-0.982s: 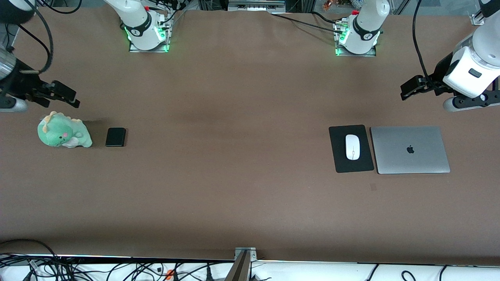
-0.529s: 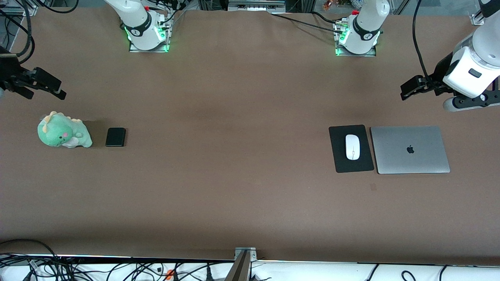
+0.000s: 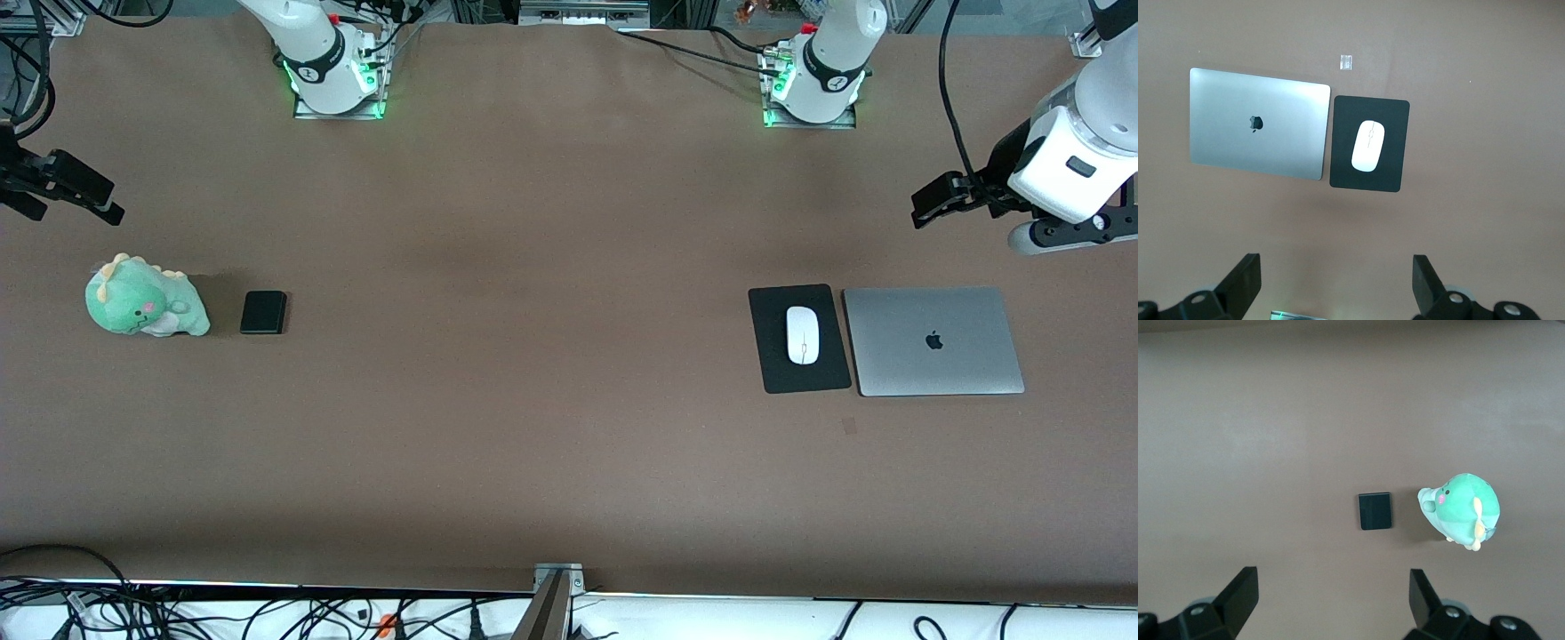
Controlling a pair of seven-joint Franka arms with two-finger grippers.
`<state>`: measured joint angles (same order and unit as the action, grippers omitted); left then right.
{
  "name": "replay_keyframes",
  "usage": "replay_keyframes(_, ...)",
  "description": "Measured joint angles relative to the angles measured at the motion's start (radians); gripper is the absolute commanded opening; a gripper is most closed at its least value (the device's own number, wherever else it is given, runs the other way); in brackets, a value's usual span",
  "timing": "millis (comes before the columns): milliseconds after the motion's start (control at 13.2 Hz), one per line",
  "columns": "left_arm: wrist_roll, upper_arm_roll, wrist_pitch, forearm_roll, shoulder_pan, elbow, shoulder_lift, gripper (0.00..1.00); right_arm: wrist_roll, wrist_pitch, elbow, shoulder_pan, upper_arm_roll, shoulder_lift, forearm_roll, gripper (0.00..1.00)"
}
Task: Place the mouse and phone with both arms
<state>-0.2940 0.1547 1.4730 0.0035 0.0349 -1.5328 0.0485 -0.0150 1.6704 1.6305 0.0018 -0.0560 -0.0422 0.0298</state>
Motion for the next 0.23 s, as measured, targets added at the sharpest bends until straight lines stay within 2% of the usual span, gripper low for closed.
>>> replay_keyframes(227,-0.004,0.0,0.0,0.0,0.0,0.0,0.0,1.0,0.0,0.0,0.0,0.0,0.0,0.0,-0.001,1.0)
